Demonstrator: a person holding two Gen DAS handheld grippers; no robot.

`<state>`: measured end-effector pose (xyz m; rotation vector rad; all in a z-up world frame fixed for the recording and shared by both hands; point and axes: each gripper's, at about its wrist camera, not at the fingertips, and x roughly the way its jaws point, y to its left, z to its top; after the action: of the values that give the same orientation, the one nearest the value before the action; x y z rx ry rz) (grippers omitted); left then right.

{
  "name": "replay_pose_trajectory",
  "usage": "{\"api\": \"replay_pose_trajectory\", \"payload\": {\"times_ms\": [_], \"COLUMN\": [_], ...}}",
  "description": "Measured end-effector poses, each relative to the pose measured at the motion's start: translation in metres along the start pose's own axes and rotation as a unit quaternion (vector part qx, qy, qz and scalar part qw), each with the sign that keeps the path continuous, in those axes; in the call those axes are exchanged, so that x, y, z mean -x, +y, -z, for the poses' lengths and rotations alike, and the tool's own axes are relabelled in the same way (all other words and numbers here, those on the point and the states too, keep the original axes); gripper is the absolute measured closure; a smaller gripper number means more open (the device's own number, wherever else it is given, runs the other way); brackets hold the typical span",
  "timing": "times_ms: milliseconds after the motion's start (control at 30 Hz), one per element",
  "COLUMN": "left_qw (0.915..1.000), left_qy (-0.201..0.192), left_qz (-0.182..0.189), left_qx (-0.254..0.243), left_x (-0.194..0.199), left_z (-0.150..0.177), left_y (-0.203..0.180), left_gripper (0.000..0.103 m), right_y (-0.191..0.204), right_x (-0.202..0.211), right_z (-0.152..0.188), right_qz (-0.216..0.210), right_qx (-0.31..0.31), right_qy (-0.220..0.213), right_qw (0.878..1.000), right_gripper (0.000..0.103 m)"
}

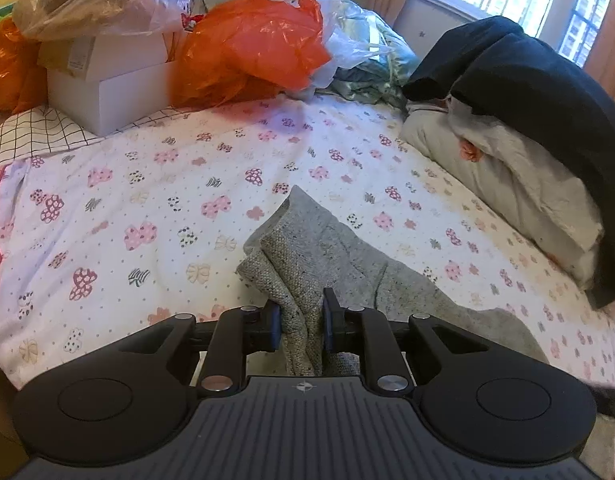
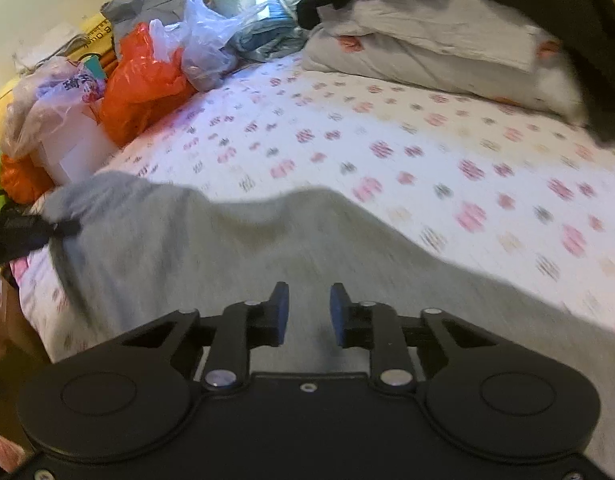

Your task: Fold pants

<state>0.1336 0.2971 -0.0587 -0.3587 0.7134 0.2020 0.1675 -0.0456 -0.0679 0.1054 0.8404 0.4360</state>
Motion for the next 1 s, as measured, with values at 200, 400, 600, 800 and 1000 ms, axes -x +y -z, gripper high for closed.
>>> {"api": "replay_pose_trajectory", "payload": {"times_ms": [200,400,600,800,1000], "left_qw": [0.9998,0.9986,0.9959,0.9997,0.9943], "left_qy": [0.018,0.043,0.062,0.002,-0.055], "left_qz": [0.004,0.015,0.009,0.024,0.055], "left_qx": [0.005,0.027,0.065,0.001,-0.073], "left_x": [-0.015,-0.032,-0.044,-0.006,0.038], "left_z": [0.005,0.008,0.011,0.004,-0.002], "left_y": [0.012,0.026,0.035,0.012,-0.035], "left_gripper": [0.085,0.060,0.077,0.085,0.086], "right_y": [0.003,-0.005,0.012,0.042,0.066], "right_x": [-0.087,-0.122,-0.106,-0.048,-0.033], "right_z": [-0.036,-0.045,-0.034,0.013,0.070], "right_qz": [-0.013,0.017,0.002,-0.033,-0.034], "right_qx": [-0.018,-0.062,-0.030,-0.012,0.007], "right_qy": [0.051,0.057,0.069,0.055,0.078], "right_qw": [0.998,0.996,0.997,0.998,0.996], "right_gripper": [0.076,0.099,0.086,0.085,0.084]}}
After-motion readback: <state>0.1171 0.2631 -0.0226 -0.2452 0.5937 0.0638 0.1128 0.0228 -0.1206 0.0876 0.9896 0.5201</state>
